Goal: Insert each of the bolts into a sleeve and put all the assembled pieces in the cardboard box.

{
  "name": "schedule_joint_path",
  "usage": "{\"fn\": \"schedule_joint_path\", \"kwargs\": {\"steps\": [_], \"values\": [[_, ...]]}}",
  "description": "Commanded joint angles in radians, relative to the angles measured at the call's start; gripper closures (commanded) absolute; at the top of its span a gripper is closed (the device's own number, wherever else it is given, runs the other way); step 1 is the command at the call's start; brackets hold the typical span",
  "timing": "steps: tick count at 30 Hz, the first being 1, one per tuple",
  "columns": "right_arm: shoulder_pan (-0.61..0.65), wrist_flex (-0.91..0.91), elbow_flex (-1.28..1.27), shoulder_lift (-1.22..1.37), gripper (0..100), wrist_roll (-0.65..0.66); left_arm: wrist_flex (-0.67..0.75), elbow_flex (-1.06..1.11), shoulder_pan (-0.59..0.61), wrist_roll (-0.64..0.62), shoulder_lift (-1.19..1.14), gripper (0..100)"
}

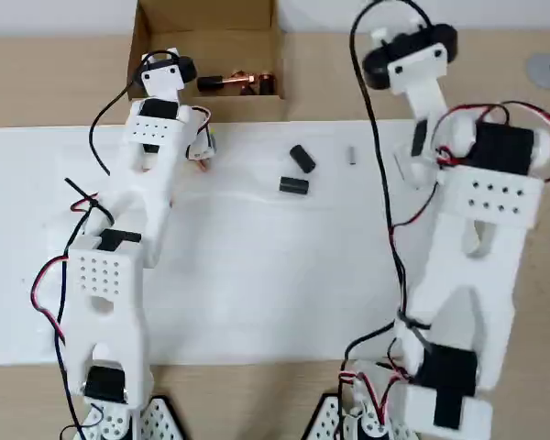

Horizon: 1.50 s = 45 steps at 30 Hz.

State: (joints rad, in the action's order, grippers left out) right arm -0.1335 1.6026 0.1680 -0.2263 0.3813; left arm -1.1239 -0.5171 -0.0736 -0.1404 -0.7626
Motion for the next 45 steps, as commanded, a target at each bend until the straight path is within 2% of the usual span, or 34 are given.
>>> {"fn": "schedule_joint_path", "kwargs": {"steps": [1, 5, 11, 14, 21, 35, 39, 45], "values": [[-0.025, -0.035, -0.051, -0.081, 74.2, 0.018, 0.003, -0.023, 0.038, -0.006, -0.005, 87], [-0.025, -0.041, -0.094, -0.122, 74.2, 0.018, 0.006, -0.023, 0.040, -0.017, -0.005, 87], [-0.024, -0.041, -0.117, -0.139, 74.2, 0.018, 0.034, -0.081, 0.058, -0.199, -0.012, 87], [-0.025, -0.038, -0.120, -0.140, 74.2, 0.018, 0.034, -0.112, 0.058, -0.241, -0.015, 87], [-0.025, -0.035, -0.120, -0.140, 74.2, 0.018, 0.077, -0.146, 0.086, -0.238, -0.016, 93], [-0.025, -0.034, -0.136, -0.140, 74.2, 0.018, 0.097, -0.133, 0.098, -0.235, -0.085, 94], [-0.025, -0.034, -0.136, -0.140, 74.2, 0.018, 0.043, -0.169, 0.097, -0.193, -0.087, 100], [-0.025, -0.026, -0.136, -0.140, 74.2, 0.017, -0.086, -0.305, 0.095, -0.097, -0.085, 99]]}}
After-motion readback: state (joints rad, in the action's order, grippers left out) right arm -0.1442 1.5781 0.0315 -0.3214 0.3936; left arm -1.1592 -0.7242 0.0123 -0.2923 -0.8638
